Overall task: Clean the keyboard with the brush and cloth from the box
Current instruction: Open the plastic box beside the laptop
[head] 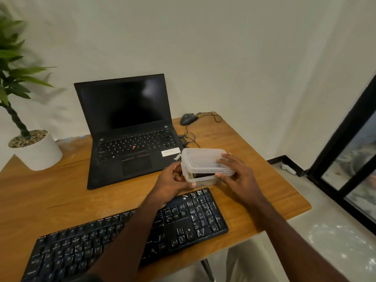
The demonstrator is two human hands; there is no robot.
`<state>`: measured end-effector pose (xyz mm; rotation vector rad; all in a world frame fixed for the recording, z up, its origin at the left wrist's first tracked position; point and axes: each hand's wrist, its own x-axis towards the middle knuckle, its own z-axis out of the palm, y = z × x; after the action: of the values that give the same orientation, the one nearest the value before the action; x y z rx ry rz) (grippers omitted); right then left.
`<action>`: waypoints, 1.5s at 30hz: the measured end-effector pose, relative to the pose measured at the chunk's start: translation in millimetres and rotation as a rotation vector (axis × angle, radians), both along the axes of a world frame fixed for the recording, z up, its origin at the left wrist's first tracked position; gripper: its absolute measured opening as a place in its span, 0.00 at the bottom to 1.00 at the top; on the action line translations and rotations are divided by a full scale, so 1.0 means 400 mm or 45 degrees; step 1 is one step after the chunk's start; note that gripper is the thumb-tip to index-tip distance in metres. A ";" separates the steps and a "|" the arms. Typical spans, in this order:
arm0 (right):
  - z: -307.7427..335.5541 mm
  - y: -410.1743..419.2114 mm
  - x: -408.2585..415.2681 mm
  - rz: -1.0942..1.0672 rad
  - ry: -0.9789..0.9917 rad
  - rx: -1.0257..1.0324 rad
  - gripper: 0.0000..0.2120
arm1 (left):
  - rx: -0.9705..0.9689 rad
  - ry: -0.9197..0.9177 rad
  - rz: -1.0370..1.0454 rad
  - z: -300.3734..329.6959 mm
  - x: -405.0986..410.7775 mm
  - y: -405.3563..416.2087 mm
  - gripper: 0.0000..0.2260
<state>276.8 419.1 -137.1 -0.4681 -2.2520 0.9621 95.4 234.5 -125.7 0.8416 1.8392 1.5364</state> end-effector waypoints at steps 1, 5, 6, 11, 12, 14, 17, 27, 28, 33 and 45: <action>0.001 -0.002 0.000 0.000 0.043 -0.039 0.21 | 0.006 -0.001 -0.008 -0.001 -0.001 0.001 0.34; 0.014 -0.010 0.005 -0.026 0.199 -0.146 0.15 | 0.017 -0.014 -0.026 -0.003 -0.003 -0.001 0.35; 0.024 -0.006 0.006 -0.067 0.204 -0.145 0.14 | 0.018 -0.007 -0.029 -0.003 -0.003 -0.001 0.35; 0.106 0.086 -0.028 -0.397 0.114 0.000 0.15 | 0.016 0.031 -0.020 -0.009 -0.007 0.003 0.35; 0.115 0.107 -0.039 -0.422 0.054 -0.049 0.15 | 0.007 0.045 -0.015 -0.010 -0.007 0.004 0.34; 0.118 0.148 -0.057 -0.423 -0.119 -0.138 0.14 | 0.004 0.065 -0.009 -0.013 -0.007 0.005 0.34; 0.106 0.193 -0.074 -0.462 -0.359 -0.203 0.14 | 0.002 0.078 -0.012 -0.015 -0.006 0.007 0.33; 0.124 0.211 -0.089 -0.465 -1.000 -0.047 0.24 | 0.050 -0.017 0.043 -0.006 -0.007 0.003 0.34; 0.127 0.199 -0.092 -0.497 -0.954 0.002 0.23 | 0.049 -0.021 0.043 -0.007 -0.009 0.003 0.35; 0.155 0.110 -0.116 -0.266 -0.352 0.190 0.10 | 0.024 -0.010 0.055 -0.009 -0.009 0.004 0.36; 0.201 0.005 -0.184 0.351 -0.872 0.323 0.26 | -0.089 0.160 0.114 0.002 0.011 0.003 0.34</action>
<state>203.3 421.3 -56.9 -0.4207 -3.0751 0.6861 99.8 235.7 -124.9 0.8506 2.0340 1.4938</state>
